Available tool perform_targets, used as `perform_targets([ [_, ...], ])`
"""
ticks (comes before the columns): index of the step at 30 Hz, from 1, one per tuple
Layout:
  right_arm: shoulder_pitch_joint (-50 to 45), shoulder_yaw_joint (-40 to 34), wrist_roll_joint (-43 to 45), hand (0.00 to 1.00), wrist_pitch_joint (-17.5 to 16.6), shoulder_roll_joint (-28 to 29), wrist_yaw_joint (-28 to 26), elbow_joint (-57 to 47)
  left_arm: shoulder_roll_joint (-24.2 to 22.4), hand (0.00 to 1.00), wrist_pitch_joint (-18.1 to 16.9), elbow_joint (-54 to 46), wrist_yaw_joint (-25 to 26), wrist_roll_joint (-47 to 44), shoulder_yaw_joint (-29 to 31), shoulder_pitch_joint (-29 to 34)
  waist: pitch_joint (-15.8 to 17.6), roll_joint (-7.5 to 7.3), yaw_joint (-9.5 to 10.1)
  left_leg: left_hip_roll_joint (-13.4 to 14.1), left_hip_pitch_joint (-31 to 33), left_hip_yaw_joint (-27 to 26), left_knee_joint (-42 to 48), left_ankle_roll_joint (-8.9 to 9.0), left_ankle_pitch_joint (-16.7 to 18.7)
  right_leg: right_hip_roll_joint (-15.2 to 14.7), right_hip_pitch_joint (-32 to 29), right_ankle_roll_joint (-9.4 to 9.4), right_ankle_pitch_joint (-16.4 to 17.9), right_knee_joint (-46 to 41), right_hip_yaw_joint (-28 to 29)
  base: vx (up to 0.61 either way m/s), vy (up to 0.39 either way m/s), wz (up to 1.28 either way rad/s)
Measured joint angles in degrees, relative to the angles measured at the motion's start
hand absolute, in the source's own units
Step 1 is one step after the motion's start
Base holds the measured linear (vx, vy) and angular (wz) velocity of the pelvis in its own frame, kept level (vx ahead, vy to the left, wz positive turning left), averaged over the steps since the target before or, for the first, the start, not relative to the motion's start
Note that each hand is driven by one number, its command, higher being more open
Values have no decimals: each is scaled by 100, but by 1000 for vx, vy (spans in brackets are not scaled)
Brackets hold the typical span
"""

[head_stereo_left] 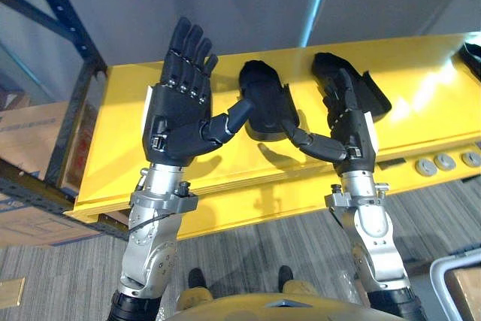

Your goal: Walk over and take three plastic housings, then place them on the shelf

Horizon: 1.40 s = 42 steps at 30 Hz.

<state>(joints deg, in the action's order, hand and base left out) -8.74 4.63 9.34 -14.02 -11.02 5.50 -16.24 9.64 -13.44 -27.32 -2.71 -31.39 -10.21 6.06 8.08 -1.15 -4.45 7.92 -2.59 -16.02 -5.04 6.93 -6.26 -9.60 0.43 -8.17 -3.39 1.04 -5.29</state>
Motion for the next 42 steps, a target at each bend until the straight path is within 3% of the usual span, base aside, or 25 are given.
perform_targets([
  [7,-422,-499,26,100,0,-1,-172,-307,-22,100,141,775,1366,-273,59,-652,92,106,-388,73,8,-434,16,37,28,100,-229,-17,-203,112,446,12,-7,-32],
  [12,-491,-563,26,100,0,-1,-239,-462,-30,100,139,788,2047,-163,149,-1283,230,285,-509,74,5,-566,17,35,35,115,-314,-28,-238,112,578,-12,-2,-11],
  [17,-504,-566,28,100,0,-2,-367,-462,5,100,164,872,2528,296,671,-1879,268,343,-550,76,-35,-621,18,32,50,125,-315,-34,-248,110,648,1,-2,-6],
  [22,-498,-569,29,100,-1,-3,-522,-462,318,100,526,1069,2868,558,1121,-2158,290,382,-568,71,-90,-682,19,31,66,126,-298,-34,-248,110,698,2,-2,-5],
  [28,-387,-562,269,100,-50,-17,-826,-461,324,100,483,1228,3002,679,1137,-2147,322,405,-554,68,-185,-627,19,28,72,121,-174,-35,-248,115,664,2,-1,1],
  [31,48,-340,295,100,-127,-109,-908,-458,-28,100,269,881,2958,724,1097,-1773,342,436,-513,61,-189,-455,19,19,68,102,-34,-37,-245,194,504,-18,-11,24],
  [35,818,55,290,100,-63,-325,-925,-316,-275,100,98,508,2508,752,838,-1016,360,466,-208,70,-89,-95,18,12,10,90,101,-21,-199,232,112,-36,-29,46],
  [41,1817,399,275,100,262,-286,-655,633,-276,100,-215,388,1648,941,791,-555,455,344,303,39,228,568,18,-9,-172,66,262,31,-188,261,-583,-33,-18,54],
  [42,1862,410,272,100,262,-271,-635,675,-273,100,-243,374,1617,941,799,-530,465,338,316,35,248,597,18,-4,-181,64,262,31,-188,262,-619,-26,-7,50],
])
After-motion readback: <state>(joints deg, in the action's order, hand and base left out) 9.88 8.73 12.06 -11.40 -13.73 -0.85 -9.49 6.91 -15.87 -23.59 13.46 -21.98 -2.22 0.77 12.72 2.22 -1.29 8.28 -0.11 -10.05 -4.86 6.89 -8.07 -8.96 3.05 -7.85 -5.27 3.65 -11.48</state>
